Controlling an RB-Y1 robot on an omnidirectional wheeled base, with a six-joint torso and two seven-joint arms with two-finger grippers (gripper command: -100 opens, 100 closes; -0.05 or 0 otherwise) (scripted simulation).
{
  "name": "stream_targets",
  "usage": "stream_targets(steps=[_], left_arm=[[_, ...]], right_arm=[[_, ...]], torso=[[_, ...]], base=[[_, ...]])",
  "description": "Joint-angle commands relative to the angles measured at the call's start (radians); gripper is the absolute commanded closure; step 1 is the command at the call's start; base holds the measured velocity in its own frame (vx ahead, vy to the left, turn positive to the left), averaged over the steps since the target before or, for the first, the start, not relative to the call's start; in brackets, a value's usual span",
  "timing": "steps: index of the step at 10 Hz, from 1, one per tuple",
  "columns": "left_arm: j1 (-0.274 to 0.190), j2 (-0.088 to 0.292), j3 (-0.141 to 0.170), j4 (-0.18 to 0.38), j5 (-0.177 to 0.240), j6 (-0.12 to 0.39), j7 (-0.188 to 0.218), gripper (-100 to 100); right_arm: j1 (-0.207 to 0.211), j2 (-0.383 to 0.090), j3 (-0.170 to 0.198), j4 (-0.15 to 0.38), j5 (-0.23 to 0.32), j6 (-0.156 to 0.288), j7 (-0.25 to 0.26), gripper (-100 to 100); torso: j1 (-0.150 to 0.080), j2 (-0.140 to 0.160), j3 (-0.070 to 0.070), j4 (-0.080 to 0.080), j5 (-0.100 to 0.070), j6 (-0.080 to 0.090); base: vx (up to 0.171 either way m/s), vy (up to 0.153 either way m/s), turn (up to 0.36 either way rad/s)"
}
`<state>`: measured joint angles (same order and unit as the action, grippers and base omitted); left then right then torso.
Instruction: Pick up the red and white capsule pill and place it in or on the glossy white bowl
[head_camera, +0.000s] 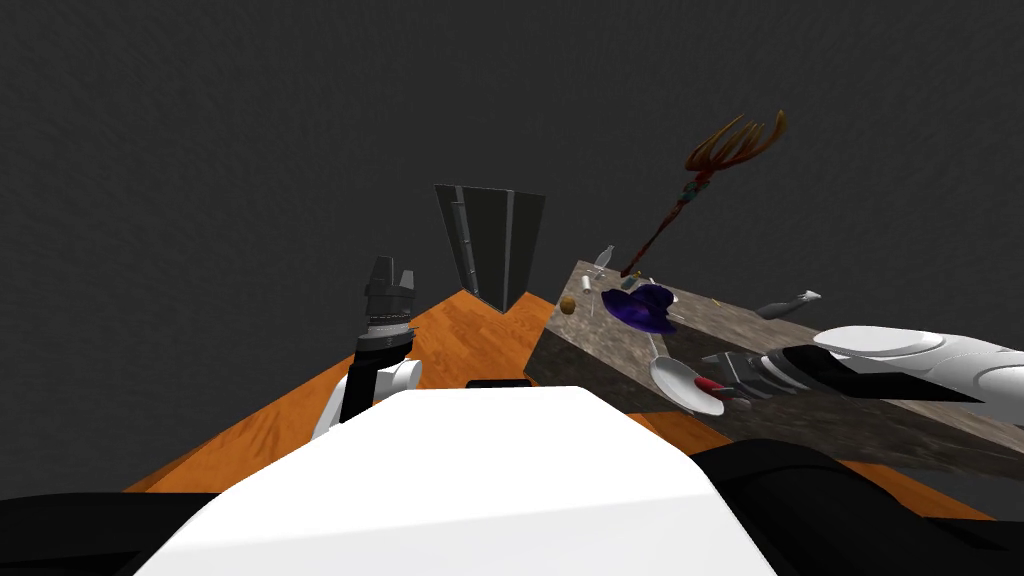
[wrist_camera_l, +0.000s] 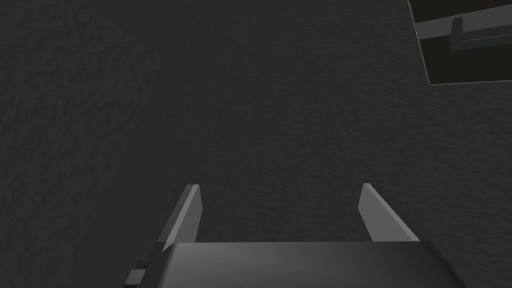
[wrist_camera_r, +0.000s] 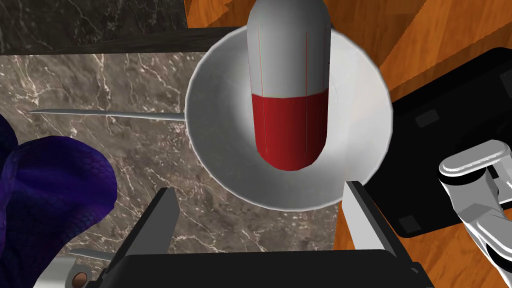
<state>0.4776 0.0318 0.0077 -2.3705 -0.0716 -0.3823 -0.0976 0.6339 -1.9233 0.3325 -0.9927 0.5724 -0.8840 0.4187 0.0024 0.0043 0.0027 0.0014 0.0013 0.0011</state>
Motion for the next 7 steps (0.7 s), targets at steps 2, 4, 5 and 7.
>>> stream_targets(steps=[2, 4, 5, 7], left_arm=[[0.0, 0.0, 0.0, 0.0, 0.0, 0.0, 0.0, 0], [0.0, 0.0, 0.0, 0.0, 0.0, 0.0, 0.0, 0], [0.0, 0.0, 0.0, 0.0, 0.0, 0.0, 0.0, 0], [0.0, 0.0, 0.0, 0.0, 0.0, 0.0, 0.0, 0]], right_arm=[[0.0, -0.059, -0.011, -0.007, -0.023, -0.038, -0.013, -100], [-0.001, -0.082, 0.004, -0.011, -0.05, -0.039, -0.008, -100], [-0.002, -0.085, 0.005, -0.012, -0.053, -0.043, -0.008, 0], [-0.001, -0.085, 0.005, -0.012, -0.053, -0.043, -0.008, 0]], torso=[[0.0, 0.0, 0.0, 0.0, 0.0, 0.0], [0.0, 0.0, 0.0, 0.0, 0.0, 0.0], [0.0, 0.0, 0.0, 0.0, 0.0, 0.0], [0.0, 0.0, 0.0, 0.0, 0.0, 0.0]], base=[[-0.007, -0.014, -0.077], [-0.006, -0.012, -0.049], [0.0, 0.0, 0.0], [0.0, 0.0, 0.0]])
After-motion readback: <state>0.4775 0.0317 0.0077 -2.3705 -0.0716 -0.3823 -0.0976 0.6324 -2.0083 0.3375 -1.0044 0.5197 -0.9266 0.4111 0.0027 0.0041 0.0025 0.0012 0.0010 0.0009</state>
